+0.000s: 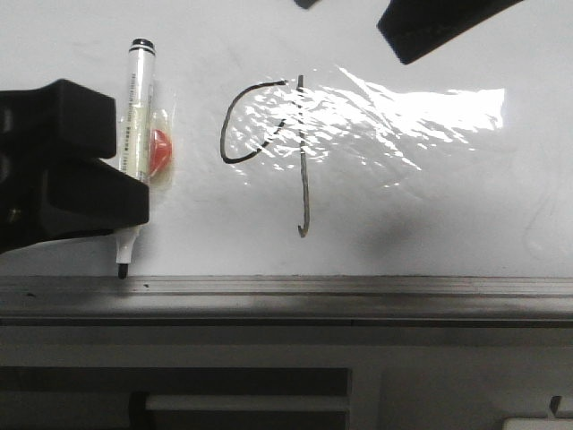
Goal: Write number 9 on whiteboard
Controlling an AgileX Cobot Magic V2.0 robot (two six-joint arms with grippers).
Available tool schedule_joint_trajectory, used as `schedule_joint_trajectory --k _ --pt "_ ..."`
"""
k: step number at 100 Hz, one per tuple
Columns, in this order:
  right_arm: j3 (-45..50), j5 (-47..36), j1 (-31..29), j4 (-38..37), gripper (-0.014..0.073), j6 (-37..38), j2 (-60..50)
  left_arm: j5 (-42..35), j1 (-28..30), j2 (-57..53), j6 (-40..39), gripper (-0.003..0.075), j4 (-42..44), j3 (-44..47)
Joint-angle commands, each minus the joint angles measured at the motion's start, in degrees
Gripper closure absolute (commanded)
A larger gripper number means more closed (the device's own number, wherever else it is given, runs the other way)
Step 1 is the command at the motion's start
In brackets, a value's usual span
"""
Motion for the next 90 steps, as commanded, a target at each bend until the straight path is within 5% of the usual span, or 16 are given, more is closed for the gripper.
schedule_joint_trajectory --k 1,52,59,80,90 --pt "-1.9 -3.31 0.03 1.01 0.0206 -0.37 -1.13 -2.77 0.17 -0.16 0.24 0.0741 -0.87 -1.37" --pt "-1.9 -2.57 0.03 1.57 0.0207 -0.37 -1.13 -4.36 0.17 -0.16 0.24 0.0729 -0.87 -1.37" --pt "-1.9 -2.57 0.03 1.57 0.0207 -0.37 -1.13 -4.36 0.17 -0.16 0.24 0.0678 -0.87 -1.37" --pt "-1.9 -2.57 0.03 1.57 0.0207 -0.37 -1.13 -4.36 0.06 -0.39 0.24 0.037 -0.87 -1.37" --pt "-1.9 -2.57 0.03 1.57 0.0207 -0.37 -1.13 -4.36 0.06 -0.39 0.24 0.0324 -0.87 -1.37"
